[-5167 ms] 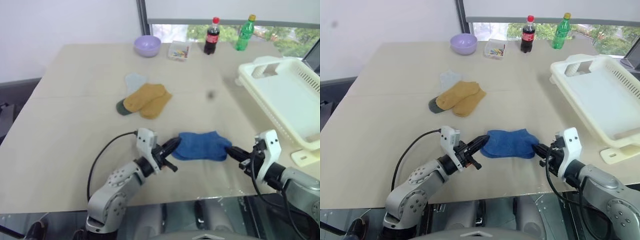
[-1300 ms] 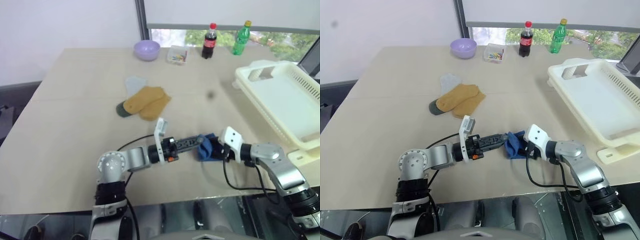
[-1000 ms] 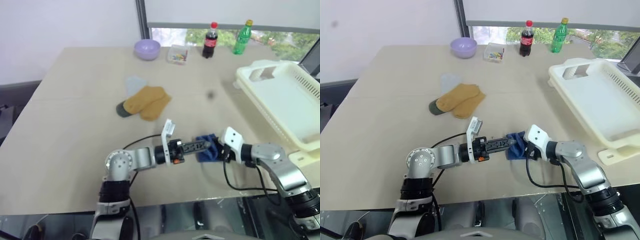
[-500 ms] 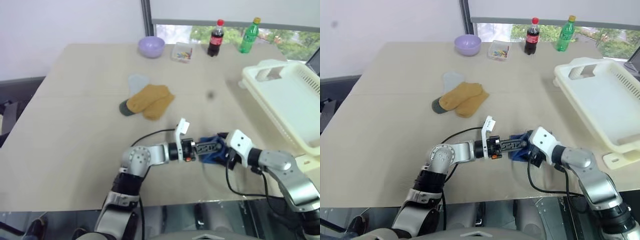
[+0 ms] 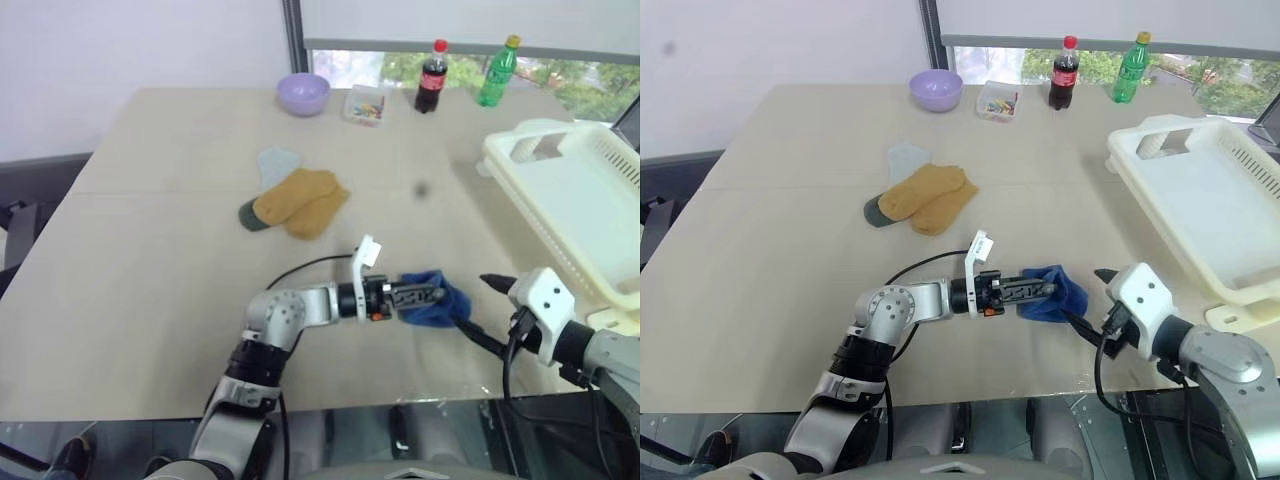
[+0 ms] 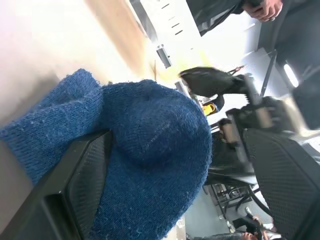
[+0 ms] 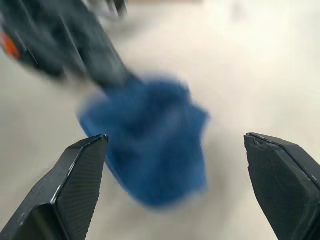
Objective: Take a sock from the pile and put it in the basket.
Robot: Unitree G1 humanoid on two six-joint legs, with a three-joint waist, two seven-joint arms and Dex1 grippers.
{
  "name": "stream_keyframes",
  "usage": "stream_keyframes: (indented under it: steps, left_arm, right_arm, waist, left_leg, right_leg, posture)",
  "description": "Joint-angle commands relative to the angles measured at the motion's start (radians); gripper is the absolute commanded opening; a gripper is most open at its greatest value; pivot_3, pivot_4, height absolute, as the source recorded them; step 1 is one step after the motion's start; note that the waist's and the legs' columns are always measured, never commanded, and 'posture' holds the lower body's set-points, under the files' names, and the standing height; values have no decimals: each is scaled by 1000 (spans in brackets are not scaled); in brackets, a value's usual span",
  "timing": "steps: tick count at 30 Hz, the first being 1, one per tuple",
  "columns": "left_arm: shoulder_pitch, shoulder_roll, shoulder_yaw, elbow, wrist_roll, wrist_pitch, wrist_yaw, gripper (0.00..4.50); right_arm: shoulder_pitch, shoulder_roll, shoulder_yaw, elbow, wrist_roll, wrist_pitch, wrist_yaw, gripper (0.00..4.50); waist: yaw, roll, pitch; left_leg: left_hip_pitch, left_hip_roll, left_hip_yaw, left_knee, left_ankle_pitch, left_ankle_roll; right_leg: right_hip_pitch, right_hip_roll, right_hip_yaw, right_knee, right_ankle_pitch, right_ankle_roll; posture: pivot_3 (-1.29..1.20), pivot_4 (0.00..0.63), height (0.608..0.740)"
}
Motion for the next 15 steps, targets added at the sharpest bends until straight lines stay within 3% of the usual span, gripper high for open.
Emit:
stream_keyframes:
  steps: [1,7,15]
  left_arm:
    - [2,-9,12,-4,-7,-2,-19,4500]
    - [3,-13,17,-3,-4,-4,-27,4500]
    - [13,-16,22,-6,-4,-4,-27,4500]
  right_arm:
    - [-44,37,28,-42,56,41,-53,4454]
    - [-105,79,113,19,16,61,-145,4454]
    - [-81,74,42,82,30,155,-206,4454]
  waist:
    - [0,0,0]
    - [0,1,0]
    - [1,1,0]
  left_leg:
    - [0,0,0,0,0,0]
    - [-3,0,0,-1,0,0]
    - [-3,-1,0,-1,0,0]
  right_leg:
    - [0,0,0,0,0,0]
    - [-2,0,0,0,2,-3]
    - [-2,0,1,0,2,-3]
  posture:
    - [0,150,740]
    - [0,150,740]
    - [0,150,740]
